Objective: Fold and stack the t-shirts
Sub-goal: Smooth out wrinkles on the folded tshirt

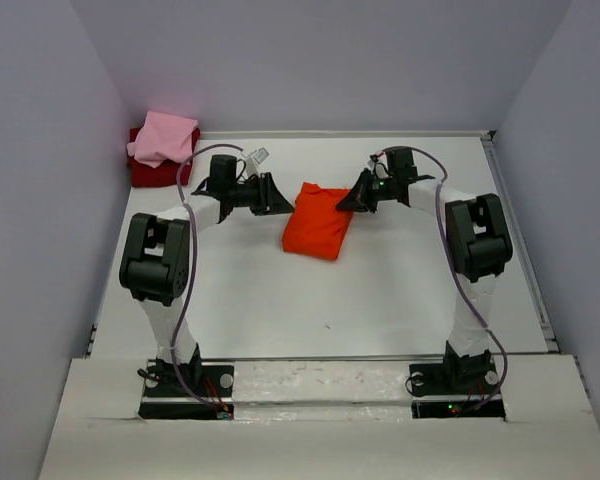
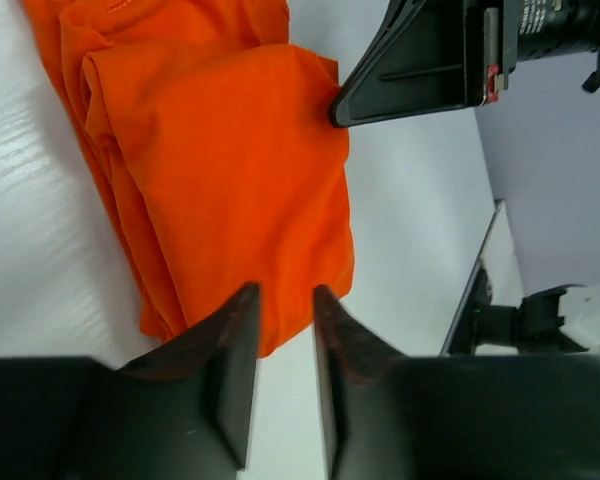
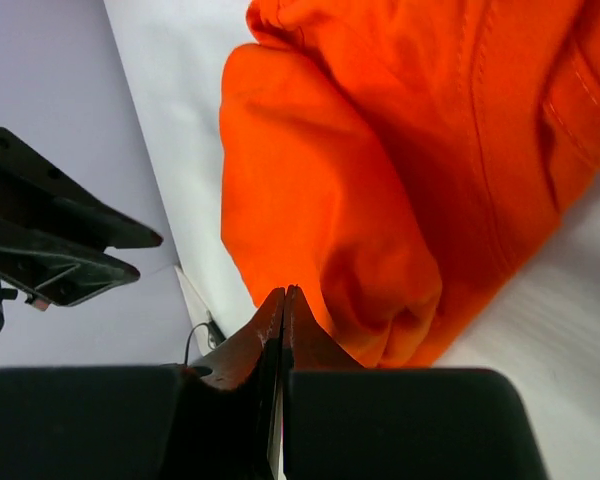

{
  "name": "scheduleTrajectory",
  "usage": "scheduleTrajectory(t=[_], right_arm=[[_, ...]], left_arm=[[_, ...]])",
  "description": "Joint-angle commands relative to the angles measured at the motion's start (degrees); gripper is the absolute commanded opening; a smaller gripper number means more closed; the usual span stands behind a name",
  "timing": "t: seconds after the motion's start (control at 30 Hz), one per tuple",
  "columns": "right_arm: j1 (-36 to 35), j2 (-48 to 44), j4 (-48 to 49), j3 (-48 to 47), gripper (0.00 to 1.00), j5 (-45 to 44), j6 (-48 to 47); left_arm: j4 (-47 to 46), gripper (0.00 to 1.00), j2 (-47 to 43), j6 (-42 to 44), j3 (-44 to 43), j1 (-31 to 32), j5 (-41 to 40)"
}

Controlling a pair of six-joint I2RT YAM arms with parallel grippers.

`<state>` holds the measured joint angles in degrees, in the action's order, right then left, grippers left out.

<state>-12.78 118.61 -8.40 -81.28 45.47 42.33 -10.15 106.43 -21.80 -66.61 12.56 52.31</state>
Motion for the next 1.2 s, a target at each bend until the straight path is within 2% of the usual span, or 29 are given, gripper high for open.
scheduleTrajectory(t=[0.0,0.03,0.07,0.1,0.43,0.73,1.17], right_arm=[[-1.6,2.8,0.0,-7.7,0.00,2.3,0.9],[-2.1,3.6,-0.2,-9.0,0.00,2.3,1.1],[-2.1,4.3,-0.3,-11.1,0.00,2.3,1.4],[-2.1,5.0,-0.2,-12.1,0.00,2.5,1.6],[-3.2,10.5,-1.0,-19.3,0.00,3.2,3.7],[-5.3,13.1,2.0,-17.2,0.00,3.0,5.2],[-5.3,17.4,3.9,-14.1,0.00,1.2,4.3]], left_arm=[[-5.1,0.30,3.2,-5.3,-2.6,0.9,3.1],[-5.6,0.22,3.7,-5.8,-2.7,1.1,3.5],[-5.8,0.03,4.1,-6.1,-3.0,1.2,3.5],[-6.0,0.01,4.4,-6.3,-3.0,1.4,3.7],[-10.4,0.00,6.4,-10.3,-4.4,5.2,6.3],[-13.1,0.00,8.4,-15.4,-7.8,10.8,6.4],[-17.1,0.00,9.3,-17.3,-3.6,12.1,6.8]])
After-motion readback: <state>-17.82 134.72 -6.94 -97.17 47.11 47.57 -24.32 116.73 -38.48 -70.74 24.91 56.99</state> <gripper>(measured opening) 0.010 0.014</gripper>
